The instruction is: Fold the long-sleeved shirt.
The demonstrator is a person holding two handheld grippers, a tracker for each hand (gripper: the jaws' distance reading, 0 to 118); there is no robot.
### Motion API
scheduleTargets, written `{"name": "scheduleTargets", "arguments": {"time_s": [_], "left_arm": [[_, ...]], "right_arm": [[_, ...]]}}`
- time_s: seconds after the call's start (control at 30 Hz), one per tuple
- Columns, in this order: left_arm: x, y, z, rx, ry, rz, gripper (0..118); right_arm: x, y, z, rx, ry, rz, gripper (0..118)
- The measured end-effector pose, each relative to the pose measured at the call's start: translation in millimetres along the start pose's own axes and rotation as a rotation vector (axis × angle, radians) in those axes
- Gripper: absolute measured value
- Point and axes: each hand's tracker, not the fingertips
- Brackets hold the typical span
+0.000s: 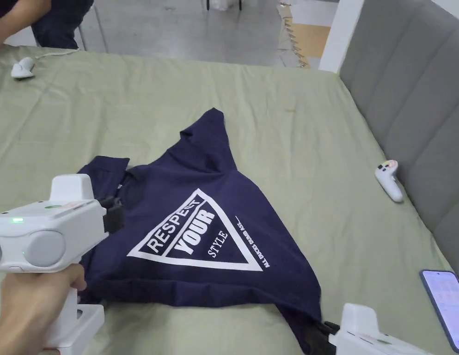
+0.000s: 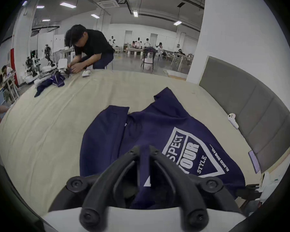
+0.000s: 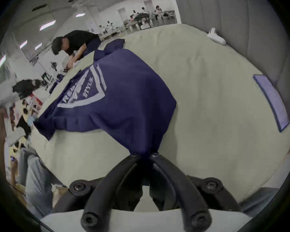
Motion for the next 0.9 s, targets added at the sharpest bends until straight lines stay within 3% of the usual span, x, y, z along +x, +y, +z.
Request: {"name": "scheduleTargets", "arguments": {"time_s": [0.07,0.13,0.2,0.43,0.63,0.7,0.73,0.77,0.8,0.83,0.9], "left_arm": [[0,16,-22,-0.052,-0.029,0.026,71],[1,40,-52,-0.061,-0.056,0.006,110],[11,68,-85,-0.041,-0.054,-0.065,110],[38,139,-240,-0.222,-0.080,-0.342,111],[59,145,-309,-0.246,-0.090,-0.570,111],[61,142,-320,-0.251,-0.105,-0.572,111],[59,142,-319,-0.272,-0.161,-0.568,107],[58,139,-316,-0.302,-0.231,-0.523,89],[59,134,-318,-0.329,-0.263,-0.481,44],[60,132,-314,-0.278,-0.172,-0.517,8],[50,134,-314,-0.273,-0.233,-0.477,6]], "right_arm": [[-1,4,12,0.030,-0.044,0.066,3],[4,10,19,0.036,-0.025,0.057,3],[11,21,18,0.028,-0.016,0.044,3],[27,34,11,0.008,0.003,0.062,3],[35,32,3,-0.015,0.006,0.054,3],[36,31,3,-0.023,0.007,0.053,3],[35,31,2,-0.028,0.008,0.057,3],[35,30,2,-0.029,0.008,0.059,3],[36,29,3,-0.025,0.007,0.055,3],[37,28,3,-0.020,0.011,0.044,3],[39,25,4,-0.008,0.014,0.028,3]]}}
